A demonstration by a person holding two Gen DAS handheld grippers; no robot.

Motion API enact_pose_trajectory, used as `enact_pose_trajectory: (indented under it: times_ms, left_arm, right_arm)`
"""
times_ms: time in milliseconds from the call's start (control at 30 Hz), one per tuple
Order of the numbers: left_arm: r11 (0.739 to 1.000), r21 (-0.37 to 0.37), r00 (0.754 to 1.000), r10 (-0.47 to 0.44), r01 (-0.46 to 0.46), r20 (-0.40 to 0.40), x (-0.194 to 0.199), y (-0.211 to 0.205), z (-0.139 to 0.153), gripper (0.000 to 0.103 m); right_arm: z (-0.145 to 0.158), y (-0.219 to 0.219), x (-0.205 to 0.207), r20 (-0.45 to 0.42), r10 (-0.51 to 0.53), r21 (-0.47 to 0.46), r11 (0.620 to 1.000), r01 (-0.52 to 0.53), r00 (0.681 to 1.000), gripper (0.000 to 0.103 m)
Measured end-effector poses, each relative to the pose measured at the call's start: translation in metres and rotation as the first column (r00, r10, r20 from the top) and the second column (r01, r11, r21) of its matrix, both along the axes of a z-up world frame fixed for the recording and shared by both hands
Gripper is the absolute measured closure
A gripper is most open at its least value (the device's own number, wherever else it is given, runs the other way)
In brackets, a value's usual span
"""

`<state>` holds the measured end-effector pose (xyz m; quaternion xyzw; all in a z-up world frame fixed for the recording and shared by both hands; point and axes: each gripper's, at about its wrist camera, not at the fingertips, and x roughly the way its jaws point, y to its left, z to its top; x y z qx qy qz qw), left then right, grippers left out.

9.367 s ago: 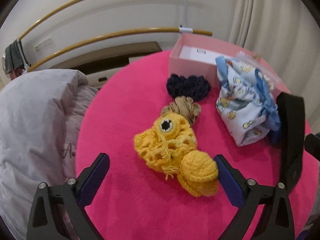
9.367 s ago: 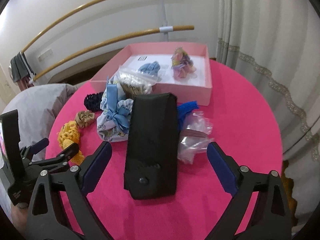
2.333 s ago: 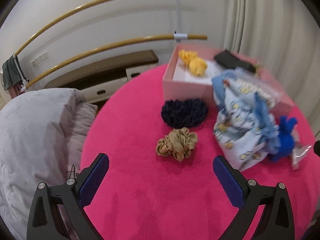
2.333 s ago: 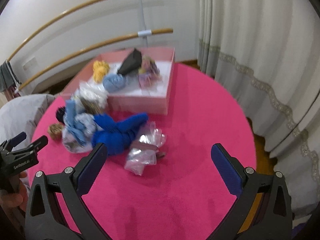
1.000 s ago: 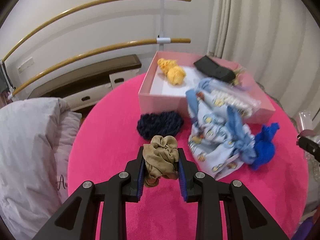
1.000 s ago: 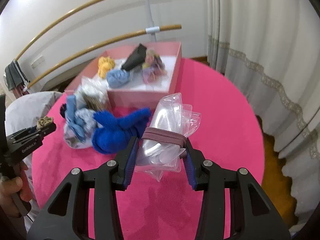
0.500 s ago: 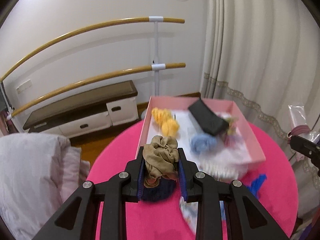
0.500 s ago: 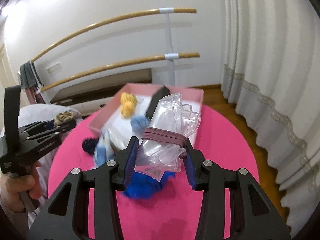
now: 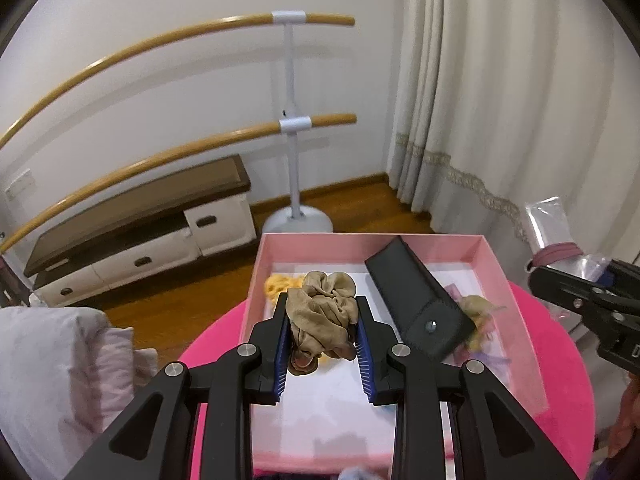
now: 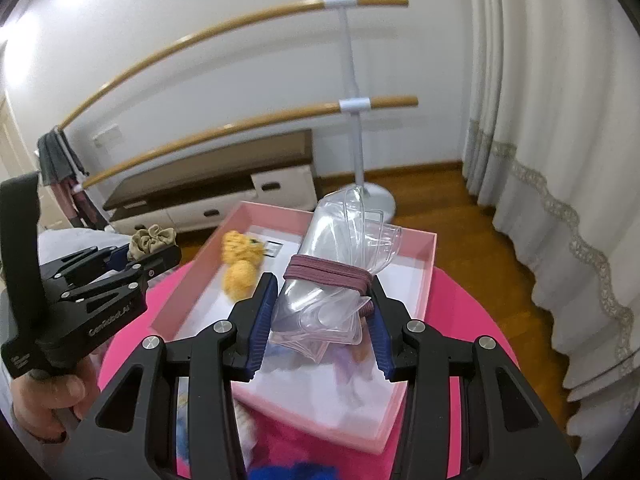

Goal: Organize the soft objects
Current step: 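Carry both items into the pink box and open both tools, then withdraw both tools from the box back over the table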

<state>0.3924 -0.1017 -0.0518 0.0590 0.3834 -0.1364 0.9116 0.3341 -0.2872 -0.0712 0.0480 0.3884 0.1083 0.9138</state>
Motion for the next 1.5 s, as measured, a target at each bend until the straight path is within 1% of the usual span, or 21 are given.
enact_pose_trajectory:
  times_ms: [67, 133, 267, 500, 533, 600, 633, 667, 700, 733, 767, 800, 833, 933, 967, 1033, 1167, 1300, 1333, 1400, 1500]
  left_arm:
    - [1.000, 0.009, 0.999, -0.010, 0.011, -0.034, 0.022, -0.011, -0.009, 0.077]
    - [1.000, 0.016, 0.998, -0.017, 0.018, -0.067, 0.040, -0.021, -0.018, 0.077]
    - [0.999, 0.032, 0.994, -0.029, 0.032, -0.106, 0.070, -0.036, -0.025, 0.076]
    - [0.998, 0.059, 0.985, -0.026, 0.037, -0.172, 0.109, -0.051, -0.042, 0.073]
    - [0.997, 0.067, 0.984, -0.025, 0.037, -0.178, 0.115, -0.055, -0.047, 0.072]
    - [0.997, 0.074, 0.981, -0.018, 0.032, -0.191, 0.122, -0.058, -0.049, 0.066]
    - [0.997, 0.072, 0.981, -0.014, 0.028, -0.192, 0.125, -0.059, -0.050, 0.060]
    - [0.997, 0.073, 0.983, -0.007, 0.021, -0.186, 0.129, -0.061, -0.050, 0.048]
    - [0.997, 0.076, 0.984, 0.001, 0.013, -0.178, 0.129, -0.061, -0.049, 0.041]
    - [0.997, 0.080, 0.986, 0.008, 0.006, -0.167, 0.129, -0.061, -0.047, 0.028]
    - [0.997, 0.081, 0.989, 0.013, -0.001, -0.150, 0.128, -0.061, -0.044, 0.022]
    - [0.997, 0.081, 0.990, 0.015, -0.004, -0.142, 0.127, -0.060, -0.042, 0.022]
    - [0.997, 0.078, 0.990, 0.015, -0.004, -0.139, 0.123, -0.059, -0.041, 0.020]
    - [0.997, 0.074, 0.993, 0.038, -0.030, -0.116, 0.108, -0.052, -0.033, 0.007]
    - [0.996, 0.071, 0.994, 0.052, -0.046, -0.093, 0.098, -0.048, -0.028, 0.004]
    - [0.996, 0.062, 0.995, 0.073, -0.069, -0.063, 0.085, -0.042, -0.022, 0.003]
    - [0.993, 0.024, 0.994, 0.112, -0.112, -0.005, 0.052, -0.023, -0.005, 0.001]
    - [0.990, 0.004, 0.989, 0.139, -0.139, 0.059, 0.010, -0.006, 0.007, 0.001]
    - [0.990, -0.003, 0.987, 0.143, -0.143, 0.071, -0.004, 0.005, 0.010, 0.000]
    - [0.989, -0.011, 0.985, 0.147, -0.146, 0.088, -0.028, 0.015, 0.012, 0.000]
    - [0.989, -0.004, 0.982, 0.149, -0.149, 0.113, -0.060, 0.021, 0.010, 0.000]
  right_arm:
    - [-0.010, -0.006, 0.023, -0.040, -0.010, -0.006, 1.000, 0.010, 0.999, 0.062]
    - [-0.020, -0.011, 0.037, -0.069, -0.014, -0.008, 1.000, 0.014, 0.997, 0.062]
    - [-0.036, -0.020, 0.065, -0.127, -0.018, -0.019, 1.000, 0.016, 0.992, 0.062]
    - [-0.060, -0.025, 0.088, -0.205, -0.011, -0.014, 1.000, 0.008, 0.979, 0.061]
    - [-0.062, -0.026, 0.090, -0.211, -0.013, -0.015, 1.000, 0.010, 0.977, 0.060]
    - [-0.068, -0.027, 0.092, -0.223, -0.017, -0.012, 1.000, 0.014, 0.975, 0.057]
    - [-0.069, -0.027, 0.092, -0.226, -0.016, -0.005, 1.000, 0.015, 0.974, 0.056]
    - [-0.070, -0.028, 0.091, -0.227, -0.019, 0.002, 1.000, 0.020, 0.974, 0.052]
    - [-0.071, -0.030, 0.092, -0.226, -0.025, 0.003, 1.000, 0.027, 0.974, 0.048]
    - [-0.070, -0.030, 0.090, -0.223, -0.033, 0.006, 0.999, 0.036, 0.974, 0.032]
    - [-0.069, -0.033, 0.087, -0.210, -0.046, 0.018, 0.999, 0.051, 0.977, 0.012]
    - [-0.067, -0.034, 0.085, -0.202, -0.052, 0.027, 0.998, 0.058, 0.978, 0.005]
    - [-0.066, -0.035, 0.083, -0.195, -0.056, 0.036, 0.997, 0.065, 0.979, 0.000]
    - [-0.060, -0.038, 0.076, -0.187, -0.085, 0.037, 0.995, 0.094, 0.979, 0.000]
    - [-0.057, -0.040, 0.072, -0.183, -0.097, 0.045, 0.993, 0.107, 0.978, 0.000]
    - [-0.053, -0.041, 0.065, -0.178, -0.105, 0.061, 0.991, 0.117, 0.978, 0.000]
    - [-0.037, -0.036, 0.040, -0.132, -0.109, 0.072, 0.990, 0.119, 0.985, 0.000]
    - [-0.017, -0.023, 0.011, -0.073, -0.113, 0.046, 0.992, 0.117, 0.991, 0.000]
    - [-0.012, -0.020, 0.003, -0.057, -0.118, 0.040, 0.992, 0.121, 0.991, 0.000]
    - [-0.002, -0.015, -0.014, -0.029, -0.128, 0.035, 0.991, 0.129, 0.991, 0.000]
    - [0.014, -0.005, -0.041, 0.018, -0.125, 0.032, 0.992, 0.124, 0.992, 0.000]
